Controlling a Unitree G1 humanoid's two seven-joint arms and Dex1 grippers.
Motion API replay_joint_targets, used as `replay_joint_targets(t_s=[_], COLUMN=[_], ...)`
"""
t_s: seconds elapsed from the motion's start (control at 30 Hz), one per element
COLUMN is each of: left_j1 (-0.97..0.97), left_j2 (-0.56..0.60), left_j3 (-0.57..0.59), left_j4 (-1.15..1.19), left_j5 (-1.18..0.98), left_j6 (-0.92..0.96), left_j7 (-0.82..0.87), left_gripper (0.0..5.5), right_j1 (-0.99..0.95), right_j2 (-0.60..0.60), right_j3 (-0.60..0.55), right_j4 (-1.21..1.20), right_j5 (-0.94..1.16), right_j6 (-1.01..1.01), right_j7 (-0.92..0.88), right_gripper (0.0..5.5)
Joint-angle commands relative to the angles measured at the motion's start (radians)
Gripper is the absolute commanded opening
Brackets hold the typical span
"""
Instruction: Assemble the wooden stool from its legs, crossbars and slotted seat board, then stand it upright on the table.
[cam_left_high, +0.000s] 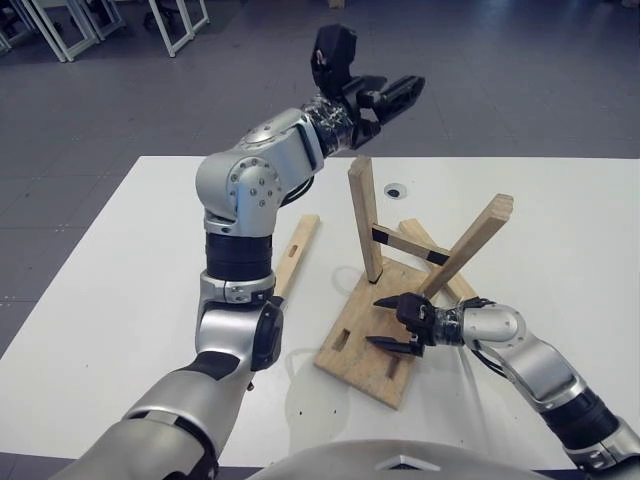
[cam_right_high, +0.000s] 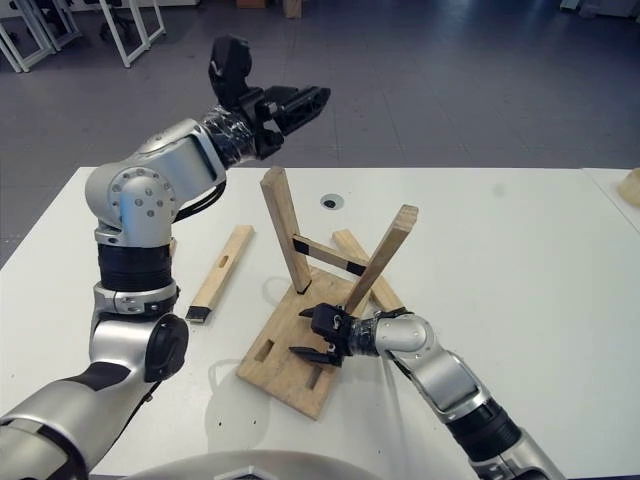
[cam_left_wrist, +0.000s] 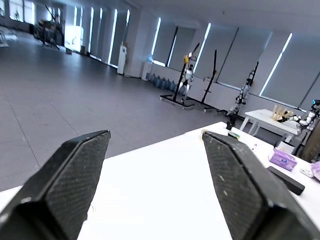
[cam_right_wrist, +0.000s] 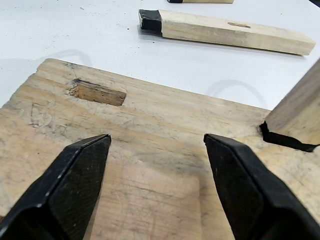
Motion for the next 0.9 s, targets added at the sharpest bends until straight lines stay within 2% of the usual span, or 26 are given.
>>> replay_joint_targets(t_s=[0.03, 0.13, 0.3, 0.37, 0.43, 0.57, 0.63, 0.73, 0.83, 0.9], left_j1=[-0.245, -0.189, 0.244, 0.387, 0.446, 0.330, 0.228, 0.041, -0.095, -0.124], left_j2=[0.002, 0.025, 0.016, -0.006, -0.019, -0.012, -0.001, 0.055, 0.135, 0.170], left_j3=[0.159, 0.082, -0.215, -0.294, -0.322, -0.234, -0.137, 0.072, 0.239, 0.275], left_j4=[-0.005, 0.005, -0.020, -0.058, -0.088, -0.119, -0.155, -0.190, -0.205, -0.213], left_j5=[-0.120, -0.105, 0.053, 0.073, 0.078, 0.032, -0.039, -0.225, -0.427, -0.490], left_j6=[-0.159, -0.066, 0.017, 0.028, 0.021, -0.001, 0.006, 0.024, 0.050, 0.058], left_j7=[-0.018, -0.018, 0.011, 0.013, 0.017, -0.008, -0.025, -0.030, -0.020, 0.003], left_gripper=[3.44, 3.44, 3.44, 3.44, 3.44, 3.44, 3.44, 3.44, 3.44, 3.44], right_j1=[0.025, 0.028, 0.030, 0.025, 0.024, 0.053, 0.058, 0.035, -0.094, -0.252], right_j2=[-0.010, -0.013, -0.022, -0.021, -0.018, -0.019, -0.023, -0.055, -0.100, -0.094], right_j3=[0.020, 0.019, 0.014, 0.014, 0.013, 0.017, 0.019, 0.003, -0.021, -0.017], right_j4=[0.031, 0.027, 0.020, 0.019, 0.015, 0.000, 0.004, 0.059, 0.233, 0.410], right_j5=[-0.045, -0.045, -0.042, -0.043, -0.045, -0.049, -0.049, -0.027, -0.001, 0.000], right_j6=[0.047, 0.050, 0.055, 0.058, 0.062, 0.066, 0.062, 0.036, -0.033, -0.101], right_j7=[-0.008, -0.008, -0.008, -0.005, -0.006, -0.014, -0.012, 0.052, 0.214, 0.345], right_gripper=[3.45, 3.45, 3.45, 3.45, 3.45, 3.45, 3.45, 3.45, 3.45, 3.45])
